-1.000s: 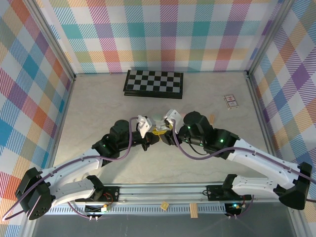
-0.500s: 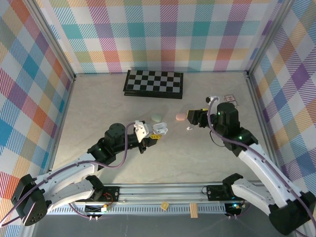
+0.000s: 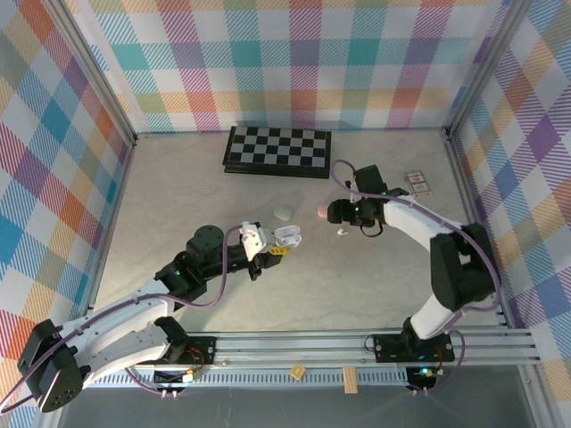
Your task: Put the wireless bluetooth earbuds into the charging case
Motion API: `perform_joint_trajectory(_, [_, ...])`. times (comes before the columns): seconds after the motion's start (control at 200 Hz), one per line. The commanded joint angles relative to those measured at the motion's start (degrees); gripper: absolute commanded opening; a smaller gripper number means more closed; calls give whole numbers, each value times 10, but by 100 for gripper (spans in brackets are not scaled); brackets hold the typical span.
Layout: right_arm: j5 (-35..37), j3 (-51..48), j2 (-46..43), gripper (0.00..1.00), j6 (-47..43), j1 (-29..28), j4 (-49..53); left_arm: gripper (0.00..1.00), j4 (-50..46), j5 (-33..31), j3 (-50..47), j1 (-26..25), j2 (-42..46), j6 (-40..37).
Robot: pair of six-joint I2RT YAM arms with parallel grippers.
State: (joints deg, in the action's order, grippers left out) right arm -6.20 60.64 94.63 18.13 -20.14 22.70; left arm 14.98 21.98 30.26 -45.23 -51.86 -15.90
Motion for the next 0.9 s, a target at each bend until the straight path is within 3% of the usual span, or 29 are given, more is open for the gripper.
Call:
perform_joint_trajectory(0.0, [-28,38,42,73,-29,4,20,13,4,6,-6,2,11,-2])
perform_joint_trajectory(0.375, [-74,60,120,76,-50,4,63,13,4,7,-10,2,16,0])
perform_joint_trajectory(0.59, [-102,9,80,76,-35,1,65,13,4,4,-13,2,21,0])
perform_joint_trajectory(0.77, [-145,-37,25,70,-9,-3,58,13,10,-1,-16,2,18,-1])
perform_joint_trajectory(0.895, [-107,-39,-9,69,-4,-2,72,12,20,0,-19,2,16,5])
